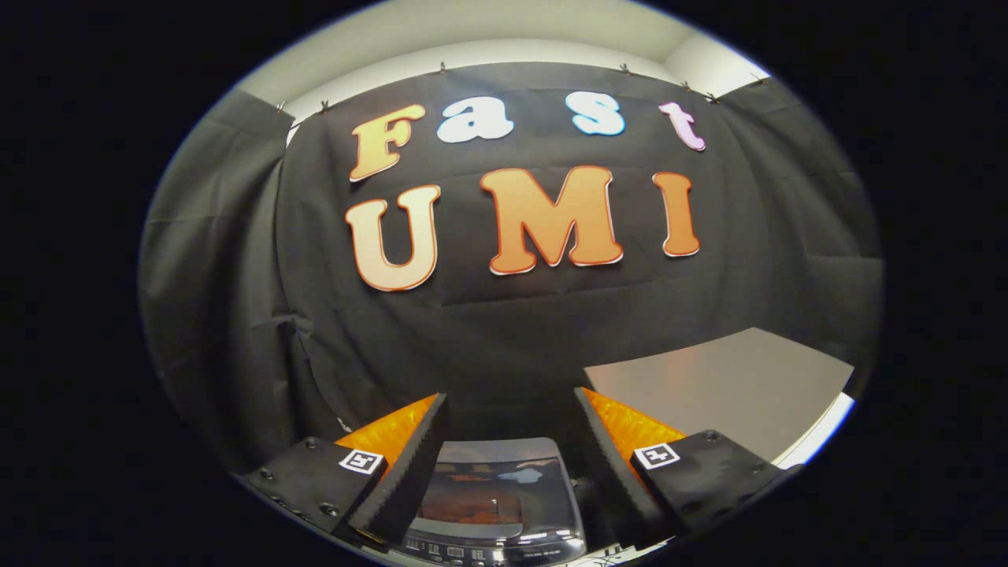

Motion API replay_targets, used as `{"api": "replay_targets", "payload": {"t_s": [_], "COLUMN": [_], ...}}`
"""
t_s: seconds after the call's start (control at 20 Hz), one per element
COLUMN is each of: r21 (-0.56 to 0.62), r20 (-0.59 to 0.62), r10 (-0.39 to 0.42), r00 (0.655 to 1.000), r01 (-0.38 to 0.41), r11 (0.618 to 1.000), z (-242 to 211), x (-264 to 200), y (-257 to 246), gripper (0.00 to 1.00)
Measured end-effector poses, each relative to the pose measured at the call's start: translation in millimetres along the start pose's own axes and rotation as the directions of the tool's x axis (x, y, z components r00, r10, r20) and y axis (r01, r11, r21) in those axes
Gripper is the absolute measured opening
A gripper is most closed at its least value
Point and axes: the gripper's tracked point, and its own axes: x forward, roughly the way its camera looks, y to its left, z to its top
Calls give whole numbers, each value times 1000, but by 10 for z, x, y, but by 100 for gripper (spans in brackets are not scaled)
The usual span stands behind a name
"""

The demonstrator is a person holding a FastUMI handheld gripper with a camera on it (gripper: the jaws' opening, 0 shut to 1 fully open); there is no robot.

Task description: Put the clothes into the washing machine and then close the washing machine lid.

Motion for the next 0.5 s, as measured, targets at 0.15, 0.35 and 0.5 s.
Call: {"api": "replay_targets", "payload": {"t_s": [0.15, 0.35, 0.5], "r21": [-18, -58, -83], "r20": [49, 103, 142], "r10": [-36, -69, -76], "r00": [998, 992, 987], "r01": [37, 75, 89], "r11": [999, 995, 993], "z": [267, 614, 810], "x": [-276, -671, -1060], "y": [-403, -930, -1260], "gripper": [99, 99, 99]}}
